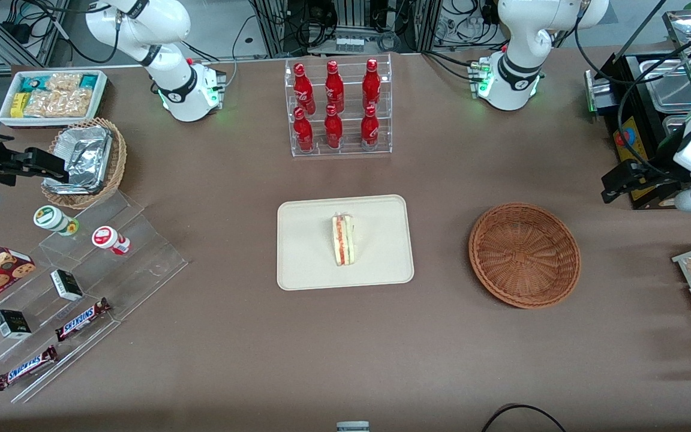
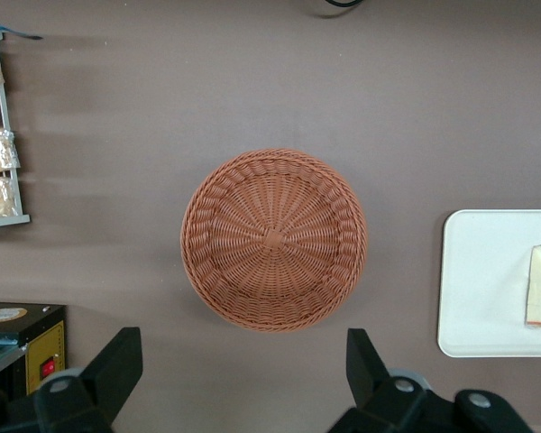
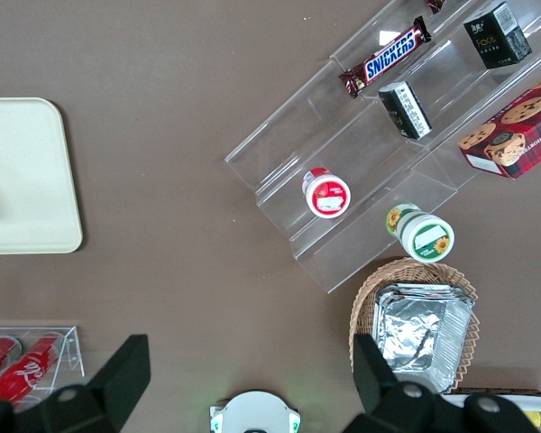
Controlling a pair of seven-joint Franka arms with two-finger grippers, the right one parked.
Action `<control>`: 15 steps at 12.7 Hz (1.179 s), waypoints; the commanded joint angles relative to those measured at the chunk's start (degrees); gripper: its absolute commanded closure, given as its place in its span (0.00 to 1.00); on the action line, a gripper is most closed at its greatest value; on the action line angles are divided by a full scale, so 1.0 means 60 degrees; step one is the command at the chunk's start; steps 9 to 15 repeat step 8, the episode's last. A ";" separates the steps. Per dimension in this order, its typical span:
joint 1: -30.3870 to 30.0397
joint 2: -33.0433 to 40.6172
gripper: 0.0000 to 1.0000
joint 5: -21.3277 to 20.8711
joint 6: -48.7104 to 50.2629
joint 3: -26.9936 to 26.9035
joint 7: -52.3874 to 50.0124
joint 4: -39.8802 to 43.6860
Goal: Place sandwich from basket to tray
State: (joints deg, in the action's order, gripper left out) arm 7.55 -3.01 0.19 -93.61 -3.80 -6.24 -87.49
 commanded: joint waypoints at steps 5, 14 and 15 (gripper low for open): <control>-0.0116 -0.0055 0.00 0.0129 0.0498 -0.0027 0.0498 0.0299; -0.0101 -0.0070 0.00 0.0129 0.0806 -0.0041 0.0892 0.0358; -0.0101 -0.0070 0.00 0.0129 0.0806 -0.0041 0.0892 0.0358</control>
